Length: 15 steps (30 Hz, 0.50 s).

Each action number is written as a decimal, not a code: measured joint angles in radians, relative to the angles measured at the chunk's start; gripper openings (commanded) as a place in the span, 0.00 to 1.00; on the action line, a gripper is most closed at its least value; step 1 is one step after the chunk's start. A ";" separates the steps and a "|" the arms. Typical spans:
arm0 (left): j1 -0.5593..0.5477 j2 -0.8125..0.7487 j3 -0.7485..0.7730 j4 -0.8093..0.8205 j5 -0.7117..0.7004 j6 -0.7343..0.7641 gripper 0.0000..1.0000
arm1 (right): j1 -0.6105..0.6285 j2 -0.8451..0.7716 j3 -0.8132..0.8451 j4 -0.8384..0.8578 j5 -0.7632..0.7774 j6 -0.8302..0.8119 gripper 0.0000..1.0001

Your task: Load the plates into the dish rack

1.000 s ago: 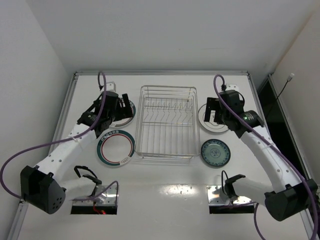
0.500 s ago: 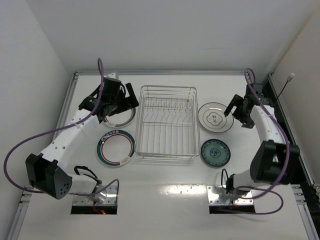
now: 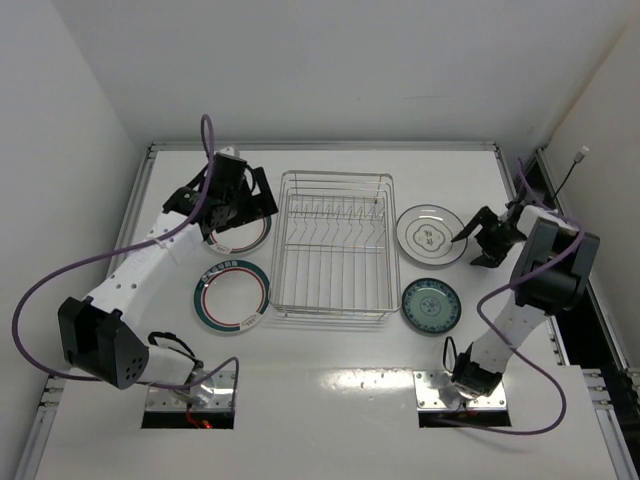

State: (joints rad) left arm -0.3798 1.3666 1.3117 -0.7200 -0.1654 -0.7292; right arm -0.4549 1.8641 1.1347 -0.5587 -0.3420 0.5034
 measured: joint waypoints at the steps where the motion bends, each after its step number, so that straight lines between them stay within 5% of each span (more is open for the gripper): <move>1: 0.000 0.005 0.000 0.000 0.000 0.001 1.00 | 0.000 0.029 0.008 0.011 -0.029 -0.006 0.71; 6: 0.000 0.039 0.001 0.004 0.001 0.006 1.00 | 0.000 0.135 0.071 0.032 -0.168 -0.006 0.55; 11: 0.000 0.093 0.006 0.010 0.013 0.008 1.00 | 0.008 0.196 0.092 0.080 -0.240 -0.013 0.01; 15: 0.000 0.128 0.037 0.010 0.019 0.010 1.00 | 0.016 0.218 0.133 0.069 -0.305 -0.016 0.00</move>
State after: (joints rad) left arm -0.3794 1.4944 1.3483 -0.7101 -0.1459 -0.7189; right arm -0.4393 2.0823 1.2675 -0.4900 -0.6468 0.4870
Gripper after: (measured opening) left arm 1.000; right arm 0.045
